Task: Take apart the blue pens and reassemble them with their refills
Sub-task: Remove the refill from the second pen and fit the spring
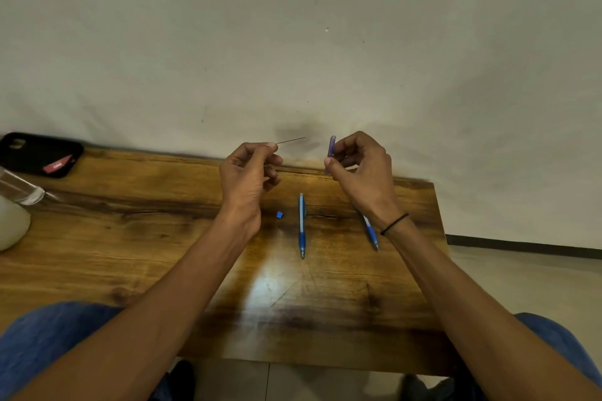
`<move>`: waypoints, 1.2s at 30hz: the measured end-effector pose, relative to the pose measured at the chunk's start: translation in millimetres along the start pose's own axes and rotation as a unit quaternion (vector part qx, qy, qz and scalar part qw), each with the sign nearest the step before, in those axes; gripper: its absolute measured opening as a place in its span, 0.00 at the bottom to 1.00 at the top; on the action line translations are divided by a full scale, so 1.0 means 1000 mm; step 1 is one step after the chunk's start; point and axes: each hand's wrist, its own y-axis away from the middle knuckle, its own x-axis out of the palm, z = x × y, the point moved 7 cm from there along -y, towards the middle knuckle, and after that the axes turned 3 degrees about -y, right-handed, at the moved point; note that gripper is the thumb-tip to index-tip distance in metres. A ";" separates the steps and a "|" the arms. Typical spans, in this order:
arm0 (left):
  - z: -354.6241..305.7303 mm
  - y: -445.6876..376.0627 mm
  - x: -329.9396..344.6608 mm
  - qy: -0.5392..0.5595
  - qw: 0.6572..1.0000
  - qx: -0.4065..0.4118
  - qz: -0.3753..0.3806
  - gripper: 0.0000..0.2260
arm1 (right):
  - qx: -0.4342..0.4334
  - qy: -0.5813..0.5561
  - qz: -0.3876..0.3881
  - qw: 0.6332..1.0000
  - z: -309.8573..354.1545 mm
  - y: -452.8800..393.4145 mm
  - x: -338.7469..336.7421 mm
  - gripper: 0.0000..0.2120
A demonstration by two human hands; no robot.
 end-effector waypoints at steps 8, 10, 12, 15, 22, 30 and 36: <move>0.036 0.002 0.009 0.057 0.994 -0.089 -0.038 0.02 | 0.000 -0.099 0.040 0.994 0.027 0.032 0.040 0.09; 0.041 0.003 0.010 0.064 0.992 -0.093 -0.048 0.03 | 0.000 -0.111 0.045 0.993 0.031 0.041 0.049 0.08; 0.043 0.004 0.010 0.067 0.992 -0.084 -0.059 0.03 | 0.001 -0.116 0.048 0.992 0.032 0.046 0.055 0.08; 0.043 0.005 0.010 0.067 0.993 -0.066 -0.076 0.06 | 0.003 -0.105 0.045 0.993 0.031 0.049 0.057 0.08; 0.039 0.006 0.011 0.068 0.992 -0.058 -0.087 0.08 | -0.011 -0.072 0.059 0.996 0.027 0.050 0.066 0.10; 0.036 0.000 0.006 0.129 0.982 -0.110 -0.080 0.05 | -0.050 -0.107 0.092 0.989 0.027 0.049 0.070 0.08; 0.028 -0.007 0.002 0.154 0.984 -0.057 -0.072 0.02 | -0.073 0.039 0.093 0.992 0.004 0.043 0.069 0.09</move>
